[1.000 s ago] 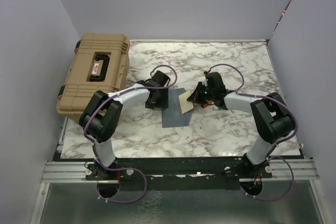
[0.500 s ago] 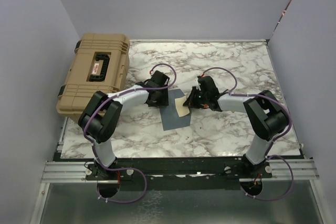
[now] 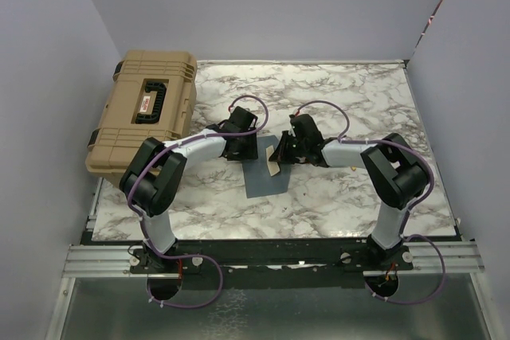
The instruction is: Place the letter into the envelope and seal it
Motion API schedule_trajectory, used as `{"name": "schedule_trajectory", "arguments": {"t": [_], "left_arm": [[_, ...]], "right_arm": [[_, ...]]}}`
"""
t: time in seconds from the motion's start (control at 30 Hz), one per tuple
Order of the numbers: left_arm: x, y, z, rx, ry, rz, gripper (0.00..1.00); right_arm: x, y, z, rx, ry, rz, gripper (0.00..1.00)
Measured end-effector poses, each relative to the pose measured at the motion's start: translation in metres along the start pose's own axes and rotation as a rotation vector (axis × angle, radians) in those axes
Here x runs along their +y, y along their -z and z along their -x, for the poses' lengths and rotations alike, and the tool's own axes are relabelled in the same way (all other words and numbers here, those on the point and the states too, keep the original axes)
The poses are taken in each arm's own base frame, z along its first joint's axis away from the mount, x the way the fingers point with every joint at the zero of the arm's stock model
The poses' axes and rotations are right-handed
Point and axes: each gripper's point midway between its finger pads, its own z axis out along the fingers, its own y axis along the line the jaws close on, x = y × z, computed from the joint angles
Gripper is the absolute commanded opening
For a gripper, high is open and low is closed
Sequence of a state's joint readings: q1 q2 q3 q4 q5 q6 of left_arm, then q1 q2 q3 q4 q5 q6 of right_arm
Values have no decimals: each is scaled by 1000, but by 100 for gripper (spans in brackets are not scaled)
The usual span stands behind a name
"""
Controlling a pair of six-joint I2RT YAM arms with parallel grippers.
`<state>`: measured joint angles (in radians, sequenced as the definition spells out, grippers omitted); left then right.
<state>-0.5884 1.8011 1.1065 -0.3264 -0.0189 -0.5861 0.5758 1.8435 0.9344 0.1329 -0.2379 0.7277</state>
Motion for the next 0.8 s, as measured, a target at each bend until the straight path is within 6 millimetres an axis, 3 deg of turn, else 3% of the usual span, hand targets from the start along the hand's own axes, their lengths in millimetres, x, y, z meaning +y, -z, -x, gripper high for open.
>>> {"name": "schedule_trajectory", "arguments": {"t": [0.23, 0.47, 0.53, 0.57, 0.8], "left_arm": [[-2, -1, 1, -4, 1, -11, 57], [-2, -1, 1, -6, 2, -12, 57], [-2, -1, 1, -7, 2, -13, 57], [-2, -1, 1, -10, 2, -16, 57], [-3, -1, 1, -9, 6, -18, 58]], "right_arm": [[3, -1, -5, 13, 0, 0, 1], [4, 4, -3, 14, 1, -8, 43], [5, 10, -2, 10, 9, -22, 49], [6, 23, 3, 5, 27, -52, 56], [2, 32, 5, 40, 49, -122, 55]]}}
